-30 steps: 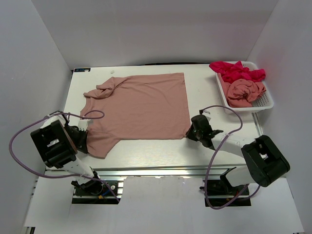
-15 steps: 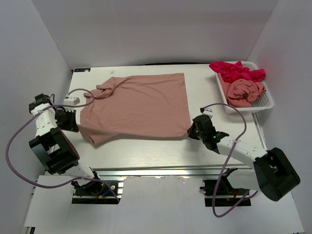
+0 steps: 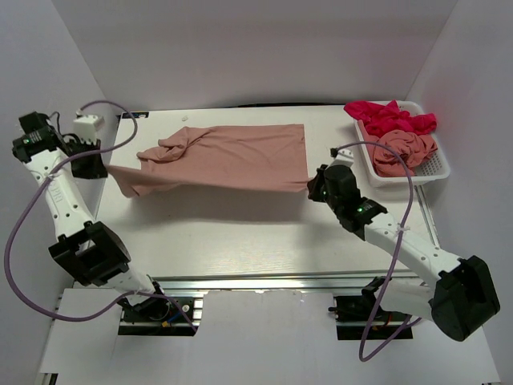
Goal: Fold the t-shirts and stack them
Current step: Flatten out the tshirt
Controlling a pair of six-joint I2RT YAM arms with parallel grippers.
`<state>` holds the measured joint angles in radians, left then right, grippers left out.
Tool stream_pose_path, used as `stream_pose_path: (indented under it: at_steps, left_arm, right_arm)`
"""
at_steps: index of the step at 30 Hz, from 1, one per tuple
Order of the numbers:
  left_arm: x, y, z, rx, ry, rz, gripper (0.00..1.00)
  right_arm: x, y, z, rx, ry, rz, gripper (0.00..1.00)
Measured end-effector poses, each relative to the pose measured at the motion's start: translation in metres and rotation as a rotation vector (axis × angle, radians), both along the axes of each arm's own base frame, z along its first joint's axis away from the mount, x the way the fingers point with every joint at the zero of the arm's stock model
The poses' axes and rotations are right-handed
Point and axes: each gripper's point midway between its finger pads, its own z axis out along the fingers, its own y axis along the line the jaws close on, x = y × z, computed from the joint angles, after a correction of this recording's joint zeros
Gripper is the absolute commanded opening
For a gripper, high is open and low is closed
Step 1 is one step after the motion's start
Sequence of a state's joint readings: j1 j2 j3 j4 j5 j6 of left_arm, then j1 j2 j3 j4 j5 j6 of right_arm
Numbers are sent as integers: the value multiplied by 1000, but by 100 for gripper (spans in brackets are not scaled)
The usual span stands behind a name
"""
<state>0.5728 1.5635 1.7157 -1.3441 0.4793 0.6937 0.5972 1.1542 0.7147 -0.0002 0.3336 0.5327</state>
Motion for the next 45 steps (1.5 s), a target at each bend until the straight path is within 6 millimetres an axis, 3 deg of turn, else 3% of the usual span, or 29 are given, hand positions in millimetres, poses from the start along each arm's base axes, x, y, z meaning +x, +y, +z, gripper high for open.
stream_pose_path:
  at_steps: [3,9,12,15,18,22,25,27,30,34,37,41,45]
  left_arm:
    - [17,10,43,48,-103,33,0]
    - [50,22,131,132,-332,74,0]
    - [62,23,156,115,-416,110,0]
    - [76,24,166,64,-471,159,0]
    - [90,28,171,25,-509,194,0]
    - [99,28,182,3,-554,213,0]
    - [92,22,208,20,-637,216,0]
    - [78,12,238,35,-723,219,0]
    - [42,-14,299,60,-902,206,0]
    - [-29,-68,378,65,-1163,152,0]
    - [-88,-112,422,72,-1334,88,0]
    - [-151,-156,455,102,-1495,21,0]
    - [-170,-169,461,108,-1538,-1,0]
  right_arm:
    - [9,1,33,-3,-59,-4,0]
    - [39,10,124,20,-211,-10,0]
    - [59,16,160,28,-266,-12,0]
    - [77,20,168,1,-265,-11,0]
    - [91,19,164,-41,-234,-12,0]
    - [86,14,167,-74,-214,1,0]
    - [74,9,192,-58,-244,13,0]
    - [61,5,218,-28,-284,23,0]
    - [31,-3,267,46,-384,58,0]
    - [-23,-21,327,154,-515,108,0]
    - [-61,-34,367,218,-594,139,0]
    - [-99,-49,404,286,-674,168,0]
    - [-112,-55,401,291,-658,174,0]
